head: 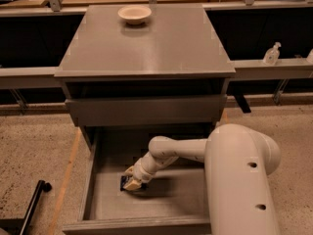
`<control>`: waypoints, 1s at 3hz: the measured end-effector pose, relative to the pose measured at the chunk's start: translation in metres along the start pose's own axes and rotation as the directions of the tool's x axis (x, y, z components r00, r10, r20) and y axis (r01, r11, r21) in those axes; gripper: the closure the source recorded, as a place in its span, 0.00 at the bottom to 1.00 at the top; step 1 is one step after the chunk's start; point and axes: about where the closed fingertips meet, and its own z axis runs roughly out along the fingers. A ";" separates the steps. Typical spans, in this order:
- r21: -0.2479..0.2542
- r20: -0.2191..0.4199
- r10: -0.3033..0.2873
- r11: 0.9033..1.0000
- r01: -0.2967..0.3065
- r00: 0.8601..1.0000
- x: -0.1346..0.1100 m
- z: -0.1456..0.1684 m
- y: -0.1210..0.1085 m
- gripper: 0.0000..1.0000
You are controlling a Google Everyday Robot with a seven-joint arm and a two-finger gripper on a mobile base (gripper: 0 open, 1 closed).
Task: Pick rxbar blueberry from middle drawer and place on counter
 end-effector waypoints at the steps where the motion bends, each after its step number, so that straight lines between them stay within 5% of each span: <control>1: 0.000 0.000 0.000 1.000 0.000 1.000 0.000 0.000 0.000 1.00; 3: 0.000 0.000 0.000 1.000 0.000 1.000 0.000 0.000 0.000 1.00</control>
Offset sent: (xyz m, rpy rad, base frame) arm 0.0262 -0.1114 0.3783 0.3331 -0.5189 -0.1564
